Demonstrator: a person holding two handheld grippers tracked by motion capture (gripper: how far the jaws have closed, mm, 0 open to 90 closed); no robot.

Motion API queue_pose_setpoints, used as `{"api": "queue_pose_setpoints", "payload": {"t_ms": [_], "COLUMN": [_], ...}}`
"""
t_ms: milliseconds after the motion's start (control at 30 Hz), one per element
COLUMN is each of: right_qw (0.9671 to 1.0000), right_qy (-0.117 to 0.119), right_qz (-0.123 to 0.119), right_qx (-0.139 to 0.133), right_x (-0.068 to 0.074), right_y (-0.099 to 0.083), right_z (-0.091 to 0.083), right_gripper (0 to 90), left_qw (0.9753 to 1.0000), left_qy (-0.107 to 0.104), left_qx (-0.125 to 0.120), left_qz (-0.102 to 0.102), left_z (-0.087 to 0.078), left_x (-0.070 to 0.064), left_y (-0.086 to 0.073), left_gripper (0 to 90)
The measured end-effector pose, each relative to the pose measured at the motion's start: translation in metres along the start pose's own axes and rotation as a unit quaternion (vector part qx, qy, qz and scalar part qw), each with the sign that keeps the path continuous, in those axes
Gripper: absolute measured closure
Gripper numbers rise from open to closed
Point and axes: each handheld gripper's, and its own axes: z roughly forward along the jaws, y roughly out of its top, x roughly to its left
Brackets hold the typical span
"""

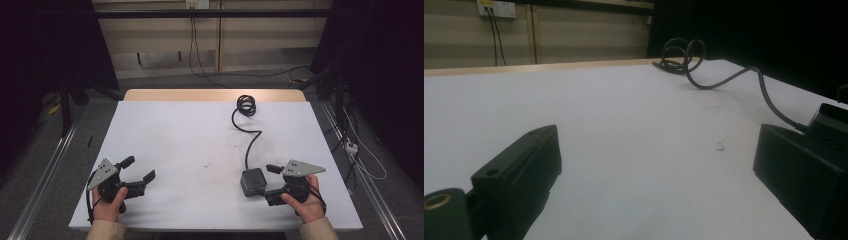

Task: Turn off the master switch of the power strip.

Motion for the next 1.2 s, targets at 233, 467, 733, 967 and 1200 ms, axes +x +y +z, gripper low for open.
{"api": "queue_pose_setpoints", "payload": {"t_ms": [233, 467, 733, 967, 1200], "right_qw": [1.0, 0.9999, 0.9998, 0.9998, 0.9997], "right_qy": [-0.006, -0.01, -0.017, -0.018, -0.022], "right_qz": [0.001, 0.006, 0.01, 0.009, 0.012], "right_qx": [0.003, -0.002, -0.008, -0.004, -0.004], "right_x": [-0.006, -0.01, -0.014, -0.015, -0.018], "right_y": [-0.004, -0.007, -0.011, -0.014, -0.018], "right_z": [-0.005, -0.009, -0.014, -0.016, -0.018], "right_gripper": [11.4, 11.4, 11.5, 11.8, 11.9], "left_qw": [1.0, 1.0, 1.0, 1.0, 1.0], "left_qy": [0.0, 0.0, 0.001, 0.001, 0.001], "left_qx": [0.0, -0.001, -0.001, -0.002, -0.002], "left_qz": [0.001, 0.001, 0.001, 0.0, -0.001], "left_z": [0.0, 0.0, 0.0, 0.0, -0.001], "left_x": [0.0, 0.0, 0.0, 0.0, 0.0], "left_y": [0.0, 0.0, 0.0, 0.0, 0.0], "left_gripper": [5.1, 5.1, 5.1, 5.1, 5.1]}}
